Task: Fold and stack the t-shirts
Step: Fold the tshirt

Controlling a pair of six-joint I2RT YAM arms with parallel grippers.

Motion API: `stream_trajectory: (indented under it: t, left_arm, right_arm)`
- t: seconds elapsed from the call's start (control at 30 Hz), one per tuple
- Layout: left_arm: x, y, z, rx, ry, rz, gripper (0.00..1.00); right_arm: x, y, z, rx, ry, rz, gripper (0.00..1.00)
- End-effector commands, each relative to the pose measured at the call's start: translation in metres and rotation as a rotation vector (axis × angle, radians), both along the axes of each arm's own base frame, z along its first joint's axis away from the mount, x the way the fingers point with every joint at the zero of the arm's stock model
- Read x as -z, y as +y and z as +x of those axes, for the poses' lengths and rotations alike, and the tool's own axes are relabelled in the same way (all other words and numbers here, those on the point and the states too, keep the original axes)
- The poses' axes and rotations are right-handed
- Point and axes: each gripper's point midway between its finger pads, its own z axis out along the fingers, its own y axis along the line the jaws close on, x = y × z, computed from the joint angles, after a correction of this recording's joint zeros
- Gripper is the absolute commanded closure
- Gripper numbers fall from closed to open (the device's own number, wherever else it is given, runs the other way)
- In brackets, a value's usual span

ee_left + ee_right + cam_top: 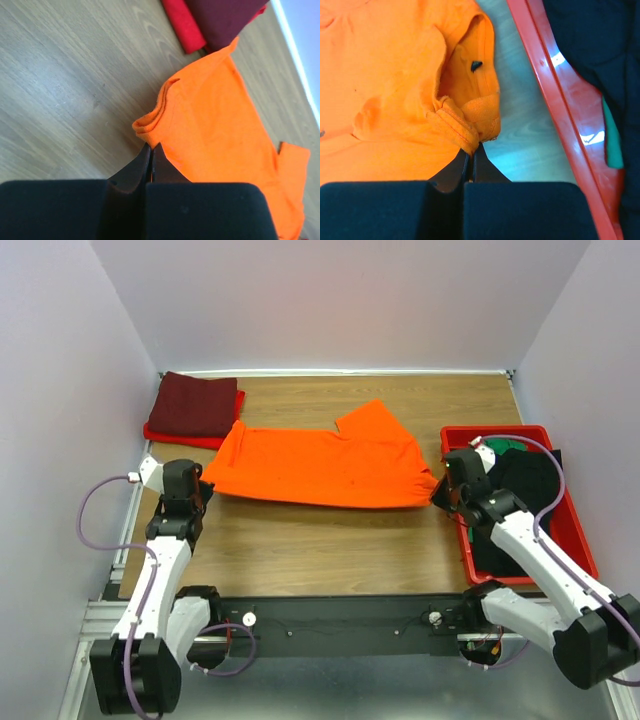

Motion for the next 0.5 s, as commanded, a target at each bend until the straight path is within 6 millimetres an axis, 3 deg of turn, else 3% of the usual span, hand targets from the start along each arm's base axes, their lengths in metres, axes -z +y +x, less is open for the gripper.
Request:
stream_trajectory:
  t: [0.0,0.23,0.37,0.4,0.43,0.47]
  left_arm:
    - [-0.006,0.004,-0.020,-0.032,0.000,-0.013,1.00]
    - [-0.009,-0.002,-0.036,-0.017,0.001,-0.040,1.00]
    - [-0.008,-0.008,-0.042,0.008,-0.005,-0.062,1.00]
    - [-0.008,-0.009,-0.043,0.016,-0.007,-0.067,0.84]
    - [-0.007,-0.011,-0.044,0.020,-0.003,-0.073,0.76]
    - [-0.010,-0.012,-0.044,0.027,-0.012,-0.074,0.68]
  right_arm:
    - [-0.008,-0.007,-0.016,0.014,0.037,-0.002,0.99]
    - [-0.015,-0.006,-0.027,0.003,0.039,0.029,0.97]
    - [-0.018,-0.002,-0.033,-0.008,0.046,0.060,0.87]
    - [-0.018,0.000,-0.034,-0.013,0.048,0.067,0.82]
    - [-0.019,0.001,-0.034,-0.019,0.046,0.074,0.72]
    - [-0.020,0.004,-0.034,-0.033,0.050,0.085,0.69]
